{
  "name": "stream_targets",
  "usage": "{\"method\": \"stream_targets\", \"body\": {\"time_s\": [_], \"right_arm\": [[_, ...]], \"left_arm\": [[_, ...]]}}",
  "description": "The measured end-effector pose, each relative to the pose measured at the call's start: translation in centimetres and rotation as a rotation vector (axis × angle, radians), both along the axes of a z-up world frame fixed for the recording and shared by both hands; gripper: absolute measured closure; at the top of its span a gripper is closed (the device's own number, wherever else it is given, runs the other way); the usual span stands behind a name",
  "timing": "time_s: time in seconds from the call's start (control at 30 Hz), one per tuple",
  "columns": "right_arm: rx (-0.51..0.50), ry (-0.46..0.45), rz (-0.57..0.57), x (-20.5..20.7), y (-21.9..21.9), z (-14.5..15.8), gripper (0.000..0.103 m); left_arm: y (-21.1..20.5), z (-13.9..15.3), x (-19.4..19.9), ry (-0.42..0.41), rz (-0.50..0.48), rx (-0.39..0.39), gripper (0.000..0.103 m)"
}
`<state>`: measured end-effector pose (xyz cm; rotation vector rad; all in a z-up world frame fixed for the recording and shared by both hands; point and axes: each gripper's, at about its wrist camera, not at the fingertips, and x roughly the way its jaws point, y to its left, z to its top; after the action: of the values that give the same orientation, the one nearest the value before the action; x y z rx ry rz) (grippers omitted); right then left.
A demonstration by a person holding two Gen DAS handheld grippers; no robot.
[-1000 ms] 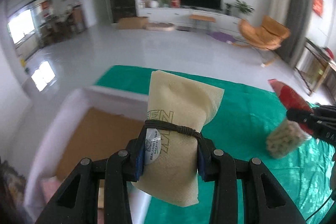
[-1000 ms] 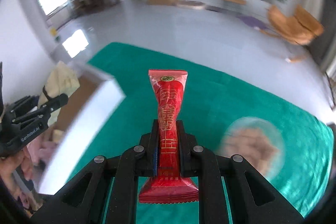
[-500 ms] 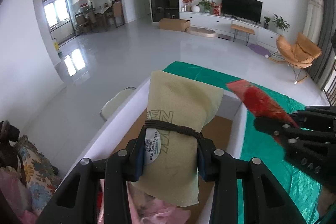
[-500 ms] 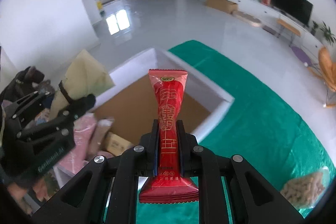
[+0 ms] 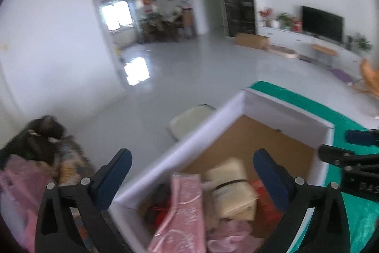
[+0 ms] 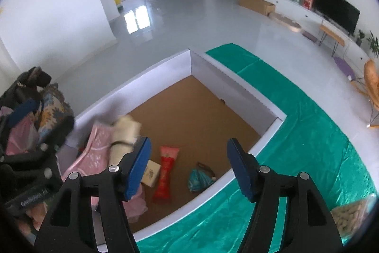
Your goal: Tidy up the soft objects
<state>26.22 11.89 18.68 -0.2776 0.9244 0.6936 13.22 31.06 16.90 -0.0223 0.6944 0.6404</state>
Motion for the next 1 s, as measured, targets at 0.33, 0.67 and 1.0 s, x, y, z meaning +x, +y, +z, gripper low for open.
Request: {"method": "stream_targets", "body": {"time_s": [0.33, 0.67, 1.0], "right_arm": [[-0.045, -0.016, 0.025, -1.3, 1.3, 1.3, 0.031], [-0.071, -0.034, 0.057, -2.2, 1.8, 1.1, 0.031], [-0.073, -0.034, 0.071, -2.5, 2.4, 0.5, 0.031]], "left_arm": [[0.2, 0.8, 1.5, 0.088, 0.052, -0.139, 0.001], [0.0, 1.2, 0.9, 0.063, 0.103, -0.126, 0.001], [0.0, 0.9, 1.1, 0.056, 0.087, -0.153, 0.001]]}}
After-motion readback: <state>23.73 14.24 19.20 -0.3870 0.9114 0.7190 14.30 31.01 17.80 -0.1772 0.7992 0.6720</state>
